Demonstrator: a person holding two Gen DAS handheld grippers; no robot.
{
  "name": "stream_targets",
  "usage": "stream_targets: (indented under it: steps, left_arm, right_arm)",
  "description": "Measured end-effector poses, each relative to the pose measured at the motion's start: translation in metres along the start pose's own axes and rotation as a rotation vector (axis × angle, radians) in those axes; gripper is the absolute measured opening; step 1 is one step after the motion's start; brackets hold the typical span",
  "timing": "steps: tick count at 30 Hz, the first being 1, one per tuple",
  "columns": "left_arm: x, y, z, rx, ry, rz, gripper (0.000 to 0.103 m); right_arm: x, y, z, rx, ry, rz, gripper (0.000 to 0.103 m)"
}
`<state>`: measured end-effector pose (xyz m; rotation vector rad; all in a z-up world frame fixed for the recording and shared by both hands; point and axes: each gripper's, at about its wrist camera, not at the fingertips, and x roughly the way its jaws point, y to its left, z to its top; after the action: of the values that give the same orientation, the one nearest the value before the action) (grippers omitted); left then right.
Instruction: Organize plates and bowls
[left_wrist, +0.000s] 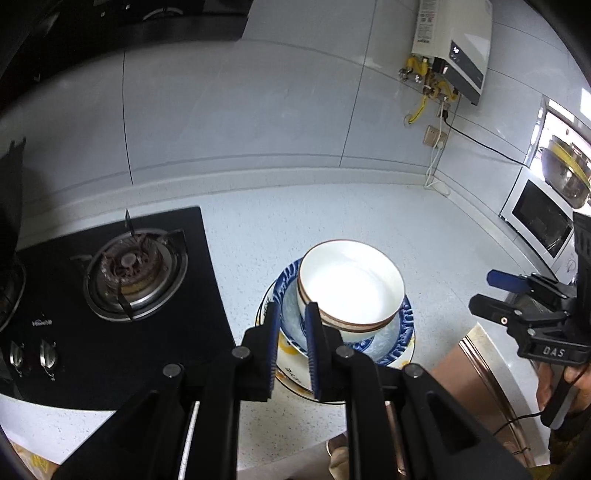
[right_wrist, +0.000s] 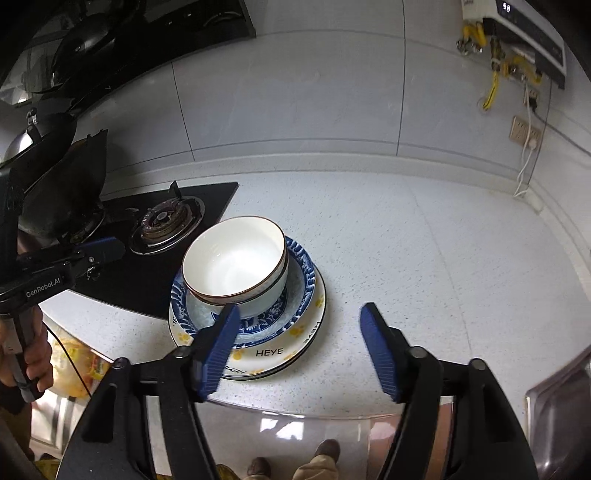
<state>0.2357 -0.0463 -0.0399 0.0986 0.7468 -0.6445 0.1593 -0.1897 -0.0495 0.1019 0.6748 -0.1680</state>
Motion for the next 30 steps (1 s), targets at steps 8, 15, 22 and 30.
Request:
stream_targets:
  steps: [8, 15, 22, 30]
  left_arm:
    - [-0.028, -0.021, -0.005, 0.005, -0.071, -0.002, 0.014]
    - [-0.055, -0.051, -0.019, 0.044, -0.140, 0.013, 0.014]
    - [-0.104, -0.098, -0.035, 0.063, -0.303, 0.126, 0.068]
    - [-0.124, -0.118, -0.056, -0.056, -0.276, 0.260, 0.079]
  right_arm:
    - [-0.027, 0.011, -0.011, -0.029, -0.066, -0.046, 0.084]
    - [-0.036, 0.009, -0.017, -0.056, -0.077, -0.012, 0.098]
    - [-0.046, -0.009, -0.026, -0.065, -0.082, 0.053, 0.101]
    - [-0.052, -0.024, -0.045, -0.066, -0.053, 0.161, 0.102]
